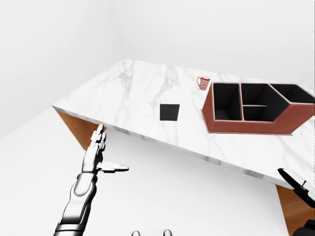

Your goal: Pick up the book and place it in the left compartment of the caddy.

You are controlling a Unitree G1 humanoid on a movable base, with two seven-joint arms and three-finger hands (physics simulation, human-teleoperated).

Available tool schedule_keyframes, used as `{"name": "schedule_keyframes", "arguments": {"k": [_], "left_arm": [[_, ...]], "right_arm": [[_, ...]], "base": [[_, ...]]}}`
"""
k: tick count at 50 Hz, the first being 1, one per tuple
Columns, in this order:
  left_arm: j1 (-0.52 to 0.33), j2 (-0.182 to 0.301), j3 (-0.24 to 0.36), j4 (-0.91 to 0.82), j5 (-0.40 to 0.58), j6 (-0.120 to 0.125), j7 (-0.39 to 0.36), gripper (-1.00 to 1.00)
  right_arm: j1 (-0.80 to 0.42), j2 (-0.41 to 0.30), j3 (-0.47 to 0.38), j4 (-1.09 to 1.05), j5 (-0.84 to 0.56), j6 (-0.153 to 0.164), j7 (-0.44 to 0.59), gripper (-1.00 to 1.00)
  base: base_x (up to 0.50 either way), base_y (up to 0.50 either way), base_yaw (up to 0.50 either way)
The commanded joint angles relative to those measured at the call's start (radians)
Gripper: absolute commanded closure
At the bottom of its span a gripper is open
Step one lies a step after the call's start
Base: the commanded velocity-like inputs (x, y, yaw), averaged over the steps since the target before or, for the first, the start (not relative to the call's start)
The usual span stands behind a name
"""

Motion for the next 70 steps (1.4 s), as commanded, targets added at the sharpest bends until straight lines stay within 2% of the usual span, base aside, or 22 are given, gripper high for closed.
{"name": "schedule_keyframes", "arguments": {"k": [1, 70], "left_arm": [[0.005, 0.0, 0.0, -0.014, 0.004, 0.0, -0.003, -1.0], [0.011, -0.003, 0.003, -0.036, -0.022, 0.0, -0.006, -1.0]], "right_arm": [[0.0, 0.001, 0.001, 0.0, -0.003, 0.0, 0.002, -1.0], [0.001, 0.003, 0.0, 0.001, -0.003, 0.0, 0.003, -1.0]], "base": [[0.08, -0.19, 0.0], [0.08, -0.19, 0.0]]}}
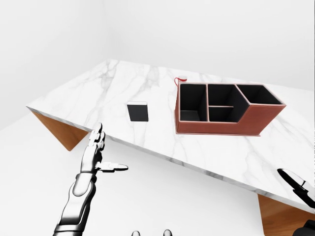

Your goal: Pick up the book and place it in the left compartment of the caddy.

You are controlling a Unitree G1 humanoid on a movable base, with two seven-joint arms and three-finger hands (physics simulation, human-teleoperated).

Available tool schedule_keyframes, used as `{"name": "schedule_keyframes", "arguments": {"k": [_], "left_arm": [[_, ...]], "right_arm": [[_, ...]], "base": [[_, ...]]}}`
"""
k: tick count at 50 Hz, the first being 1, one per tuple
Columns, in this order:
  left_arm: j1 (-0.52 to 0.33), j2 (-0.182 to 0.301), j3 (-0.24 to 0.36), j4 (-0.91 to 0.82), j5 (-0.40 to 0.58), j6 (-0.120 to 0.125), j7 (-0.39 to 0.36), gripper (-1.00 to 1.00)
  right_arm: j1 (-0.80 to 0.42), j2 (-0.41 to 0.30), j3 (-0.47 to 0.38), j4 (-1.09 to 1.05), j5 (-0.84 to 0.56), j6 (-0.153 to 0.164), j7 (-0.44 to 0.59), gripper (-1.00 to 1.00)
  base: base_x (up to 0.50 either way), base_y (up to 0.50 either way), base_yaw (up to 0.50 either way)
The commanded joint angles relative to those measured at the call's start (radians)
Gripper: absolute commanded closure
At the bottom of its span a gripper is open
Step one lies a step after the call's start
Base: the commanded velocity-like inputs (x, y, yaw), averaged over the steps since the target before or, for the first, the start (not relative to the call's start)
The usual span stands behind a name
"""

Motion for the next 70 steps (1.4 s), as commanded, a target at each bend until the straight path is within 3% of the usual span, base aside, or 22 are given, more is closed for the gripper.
{"name": "schedule_keyframes", "arguments": {"k": [1, 70], "left_arm": [[0.001, -0.001, -0.001, -0.001, -0.004, 0.0, -0.002, -1.0], [0.007, -0.002, -0.001, -0.022, -0.022, 0.0, -0.007, -1.0]], "right_arm": [[0.002, 0.0, -0.001, -0.002, 0.001, 0.0, 0.0, -1.0], [0.0, 0.0, 0.001, 0.005, 0.001, 0.0, -0.003, -1.0]], "base": [[0.08, -0.19, 0.0], [0.08, -0.19, 0.0]]}}
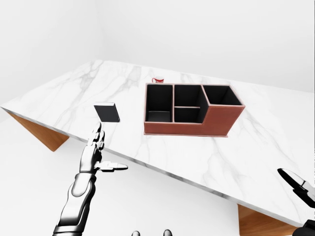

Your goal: Pick up the book and place it in the left compartment of the caddy.

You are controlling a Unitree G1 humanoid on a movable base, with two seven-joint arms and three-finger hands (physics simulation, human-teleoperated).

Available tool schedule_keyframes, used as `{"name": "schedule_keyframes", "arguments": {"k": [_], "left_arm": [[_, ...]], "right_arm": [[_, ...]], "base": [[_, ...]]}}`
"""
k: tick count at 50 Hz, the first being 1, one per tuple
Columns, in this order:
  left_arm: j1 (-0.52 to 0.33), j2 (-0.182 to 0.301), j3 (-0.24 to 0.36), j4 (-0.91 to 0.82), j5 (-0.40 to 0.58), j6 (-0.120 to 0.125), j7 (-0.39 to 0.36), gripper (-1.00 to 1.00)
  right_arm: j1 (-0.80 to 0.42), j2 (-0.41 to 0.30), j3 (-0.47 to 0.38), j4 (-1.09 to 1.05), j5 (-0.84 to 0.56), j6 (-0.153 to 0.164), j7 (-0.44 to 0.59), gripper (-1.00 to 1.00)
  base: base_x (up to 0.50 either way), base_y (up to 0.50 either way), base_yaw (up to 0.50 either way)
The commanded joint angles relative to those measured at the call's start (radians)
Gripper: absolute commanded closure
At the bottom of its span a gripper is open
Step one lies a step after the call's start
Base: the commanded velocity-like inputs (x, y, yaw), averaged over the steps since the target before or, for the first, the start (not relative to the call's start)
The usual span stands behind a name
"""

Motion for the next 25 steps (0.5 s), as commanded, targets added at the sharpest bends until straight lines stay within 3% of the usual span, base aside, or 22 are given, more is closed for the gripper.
{"name": "schedule_keyframes", "arguments": {"k": [1, 25], "left_arm": [[-0.001, 0.001, -0.001, 0.006, 0.001, 0.0, -0.002, -1.0], [0.002, -0.001, -0.002, -0.005, -0.005, 0.0, -0.003, -1.0]], "right_arm": [[0.003, 0.002, -0.002, -0.006, 0.002, 0.0, 0.001, -1.0], [0.008, 0.006, -0.007, -0.026, 0.02, 0.0, 0.012, -1.0]], "base": [[0.08, -0.18, 0.0], [0.01, -0.03, 0.0]]}}
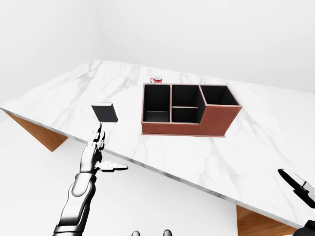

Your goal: Pick up the book and place it in the left compartment of the caddy.

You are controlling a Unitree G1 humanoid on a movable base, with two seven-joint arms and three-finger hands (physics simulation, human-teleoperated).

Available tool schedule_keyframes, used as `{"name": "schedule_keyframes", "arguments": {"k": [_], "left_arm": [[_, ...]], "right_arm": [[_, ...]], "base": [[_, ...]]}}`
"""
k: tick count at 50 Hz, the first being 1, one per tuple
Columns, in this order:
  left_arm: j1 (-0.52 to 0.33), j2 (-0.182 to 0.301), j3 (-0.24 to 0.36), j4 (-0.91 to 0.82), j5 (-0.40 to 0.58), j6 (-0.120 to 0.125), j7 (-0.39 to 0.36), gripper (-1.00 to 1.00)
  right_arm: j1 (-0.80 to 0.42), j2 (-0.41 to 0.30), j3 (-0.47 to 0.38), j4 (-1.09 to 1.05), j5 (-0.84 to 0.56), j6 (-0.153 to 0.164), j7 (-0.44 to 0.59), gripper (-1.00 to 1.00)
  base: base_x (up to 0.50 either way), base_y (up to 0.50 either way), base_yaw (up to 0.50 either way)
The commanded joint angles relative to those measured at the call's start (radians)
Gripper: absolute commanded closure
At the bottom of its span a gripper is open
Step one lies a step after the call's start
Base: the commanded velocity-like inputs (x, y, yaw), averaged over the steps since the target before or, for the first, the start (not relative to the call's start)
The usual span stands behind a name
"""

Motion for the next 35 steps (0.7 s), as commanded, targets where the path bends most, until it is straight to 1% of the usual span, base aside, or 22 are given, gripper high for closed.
{"name": "schedule_keyframes", "arguments": {"k": [1, 7, 25, 35], "left_arm": [[0.006, -0.001, -0.003, -0.014, -0.003, 0.0, -0.003, -1.0], [0.002, 0.0, 0.0, -0.004, -0.003, 0.0, -0.002, -1.0], [-0.006, 0.002, 0.003, 0.016, -0.001, 0.0, 0.001, -1.0], [0.008, 0.0, -0.003, -0.014, 0.003, 0.0, 0.0, -1.0]], "right_arm": [[0.004, 0.005, -0.005, -0.017, 0.008, 0.0, 0.008, -1.0], [-0.001, 0.003, -0.001, 0.008, 0.003, 0.0, 0.015, -1.0], [0.0, 0.001, 0.002, 0.01, 0.004, 0.0, 0.011, -1.0], [0.001, 0.001, 0.001, 0.003, 0.003, 0.0, 0.006, -1.0]], "base": [[0.0, 0.0, 0.0], [0.13, 0.06, 0.0], [0.3, 0.12, 0.0], [0.28, 0.11, 0.0]]}}
